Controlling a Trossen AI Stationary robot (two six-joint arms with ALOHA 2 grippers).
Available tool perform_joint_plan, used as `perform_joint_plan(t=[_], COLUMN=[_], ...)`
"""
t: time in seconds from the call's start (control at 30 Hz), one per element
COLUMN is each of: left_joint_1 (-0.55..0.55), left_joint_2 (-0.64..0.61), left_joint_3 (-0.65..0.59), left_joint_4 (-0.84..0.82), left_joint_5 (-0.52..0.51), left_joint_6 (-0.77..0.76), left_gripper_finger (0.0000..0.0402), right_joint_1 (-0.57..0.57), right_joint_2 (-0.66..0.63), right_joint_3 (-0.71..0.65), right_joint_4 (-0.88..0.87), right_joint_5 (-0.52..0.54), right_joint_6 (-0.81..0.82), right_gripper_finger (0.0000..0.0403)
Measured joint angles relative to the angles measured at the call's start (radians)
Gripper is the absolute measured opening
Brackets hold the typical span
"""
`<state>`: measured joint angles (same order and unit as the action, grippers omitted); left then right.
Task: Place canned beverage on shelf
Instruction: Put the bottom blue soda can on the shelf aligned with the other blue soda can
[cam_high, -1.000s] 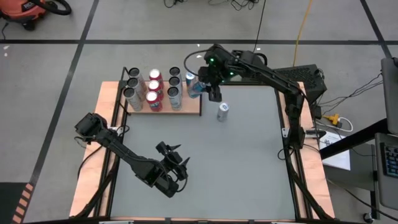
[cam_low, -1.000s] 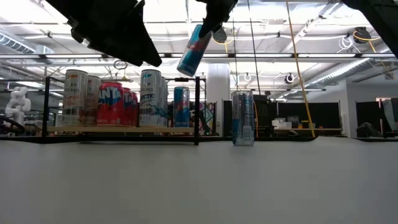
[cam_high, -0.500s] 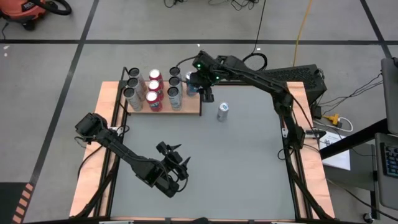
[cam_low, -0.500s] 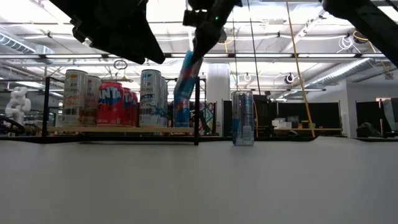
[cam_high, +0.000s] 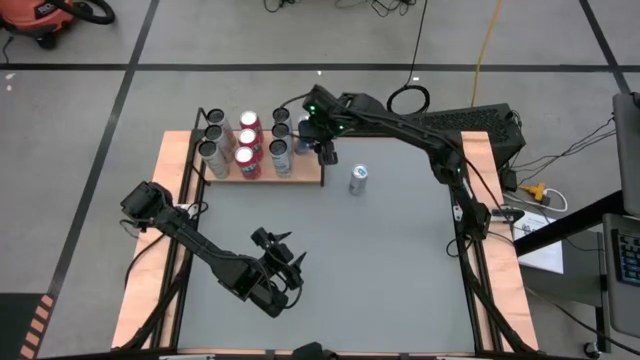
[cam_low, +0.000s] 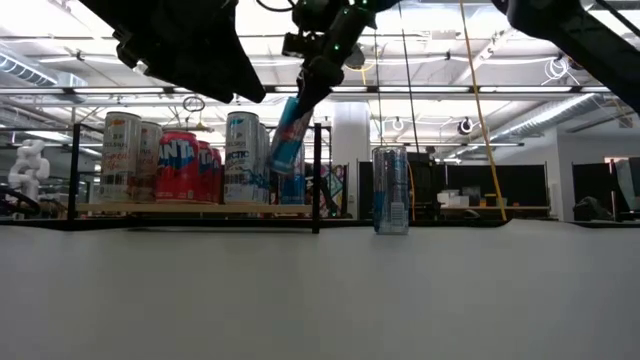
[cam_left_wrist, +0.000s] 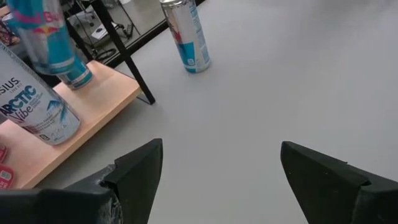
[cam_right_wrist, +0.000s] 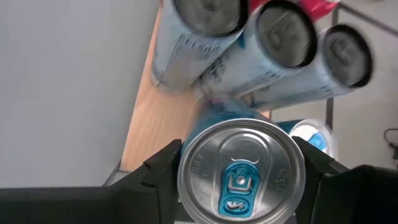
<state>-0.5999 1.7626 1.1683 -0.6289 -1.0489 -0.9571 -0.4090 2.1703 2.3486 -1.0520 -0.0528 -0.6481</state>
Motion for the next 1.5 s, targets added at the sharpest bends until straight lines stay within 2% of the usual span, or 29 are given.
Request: perform_joint_plan(t=[0.27,0.67,1.1,1.37,1.5], left_joint_1=[-0.003,-0.003,-0.003,-0.003,-0.006], left_joint_2=[0.001,0.001,0.001,0.001,0.001], left_joint_3=[-0.001,-0.001,-0.001,-0.001,-0.001], left_joint_4=[-0.005,-0.006,-0.009,-0.008,-0.008], left_joint_5=[0.000,0.000,-0.006,-0.006,-0.006], left_joint_6=[-0.003,-0.003,0.018,0.020,0.020], left_gripper_finger=[0.0317,0.0317,0.0317,0.0317,0.0317], right_joint_1=[0.000,-0.002,0.069,0.076,0.069], right_joint_2=[0.054,0.059,0.016,0.014,0.015], right_joint_3=[0.000,0.000,0.009,0.008,0.008], right_joint_4=[-0.016,-0.014,-0.051,-0.059,-0.061], right_joint_5=[0.000,0.008,0.148,0.155,0.103], right_joint_6=[-0.020,-0.035,-0.131,-0.158,-0.180], right_gripper_finger=[0.0174,0.0174,0.0174,0.0174,0.0174])
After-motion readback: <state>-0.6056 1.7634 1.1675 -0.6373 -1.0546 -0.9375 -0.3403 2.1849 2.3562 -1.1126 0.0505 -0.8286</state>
